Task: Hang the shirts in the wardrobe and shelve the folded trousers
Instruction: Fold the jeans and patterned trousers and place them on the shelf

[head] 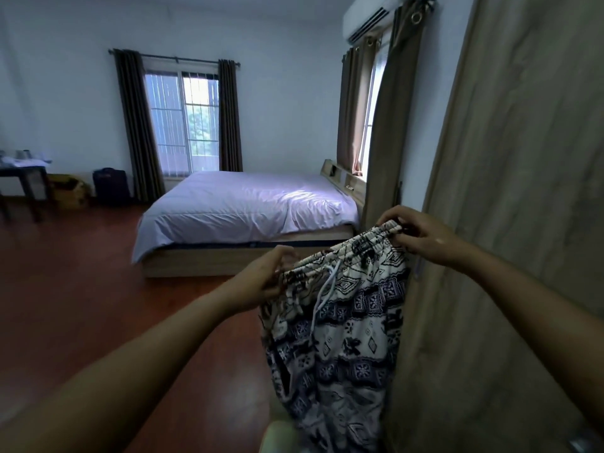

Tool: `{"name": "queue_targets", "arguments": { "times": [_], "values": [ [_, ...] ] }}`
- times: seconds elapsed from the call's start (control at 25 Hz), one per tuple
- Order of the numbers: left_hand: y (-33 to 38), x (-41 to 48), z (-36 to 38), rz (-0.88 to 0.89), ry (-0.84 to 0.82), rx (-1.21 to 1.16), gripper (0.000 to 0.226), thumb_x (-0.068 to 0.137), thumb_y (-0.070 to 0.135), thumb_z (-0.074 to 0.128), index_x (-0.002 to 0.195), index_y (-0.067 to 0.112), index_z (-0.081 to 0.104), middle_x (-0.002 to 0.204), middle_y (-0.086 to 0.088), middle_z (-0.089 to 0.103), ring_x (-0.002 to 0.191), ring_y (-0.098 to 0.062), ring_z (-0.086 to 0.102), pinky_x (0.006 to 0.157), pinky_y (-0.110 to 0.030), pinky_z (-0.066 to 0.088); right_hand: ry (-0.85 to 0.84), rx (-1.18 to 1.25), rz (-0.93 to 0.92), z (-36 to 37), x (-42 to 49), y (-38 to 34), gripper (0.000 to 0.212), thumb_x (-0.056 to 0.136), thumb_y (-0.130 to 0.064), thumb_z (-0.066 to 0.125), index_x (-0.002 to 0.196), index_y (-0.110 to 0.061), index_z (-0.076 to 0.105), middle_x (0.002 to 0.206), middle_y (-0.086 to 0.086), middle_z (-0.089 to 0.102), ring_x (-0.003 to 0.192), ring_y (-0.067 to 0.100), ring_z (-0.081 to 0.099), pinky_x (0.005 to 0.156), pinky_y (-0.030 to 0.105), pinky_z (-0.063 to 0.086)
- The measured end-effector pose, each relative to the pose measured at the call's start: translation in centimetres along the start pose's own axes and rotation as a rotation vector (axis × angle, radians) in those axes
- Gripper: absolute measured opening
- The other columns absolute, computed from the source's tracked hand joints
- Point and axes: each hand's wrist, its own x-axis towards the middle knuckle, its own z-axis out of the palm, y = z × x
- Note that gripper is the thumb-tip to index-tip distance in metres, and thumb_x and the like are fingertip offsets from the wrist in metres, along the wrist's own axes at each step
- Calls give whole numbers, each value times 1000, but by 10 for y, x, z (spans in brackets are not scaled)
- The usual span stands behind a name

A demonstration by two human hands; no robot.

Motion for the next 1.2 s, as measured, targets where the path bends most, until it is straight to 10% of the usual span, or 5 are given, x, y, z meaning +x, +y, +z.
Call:
{"name": "queue_targets", "arguments": {
  "times": [0.12,0.32,0.64,1.2],
  "values": [
    [5,6,-29,83,23,144,36,87,19,65,117,20,46,114,15,51,101,-1,52,83,-3,36,24,-92,2,-14,-2,-3,28,83,-10,66,92,-33,52,79,-5,63,62,-3,57,58,11,42],
    [7,14,-65,120,9,271,20,85,30,67,94,24,50,98,7,62,84,-14,61,71,-26,52,26,-160,-18,-21,-4,-11,24,77,-27,74,86,-29,52,74,-4,64,60,-1,54,57,13,42],
    [9,18,-79,141,-107,318,41,77,34,75,110,21,55,112,4,63,96,-8,58,81,-21,47,10,-312,-39,-23,-3,-2,18,87,-23,62,80,-10,51,68,1,52,57,1,43,51,15,33],
    [3,13,-100,-11,3,6,15,95,12,51,105,22,46,95,-8,61,77,-12,54,68,-16,43,42,127,-3,-11,-17,-17,10,92,-8,51,95,1,48,72,3,51,60,0,48,55,12,40]
  ]
}}
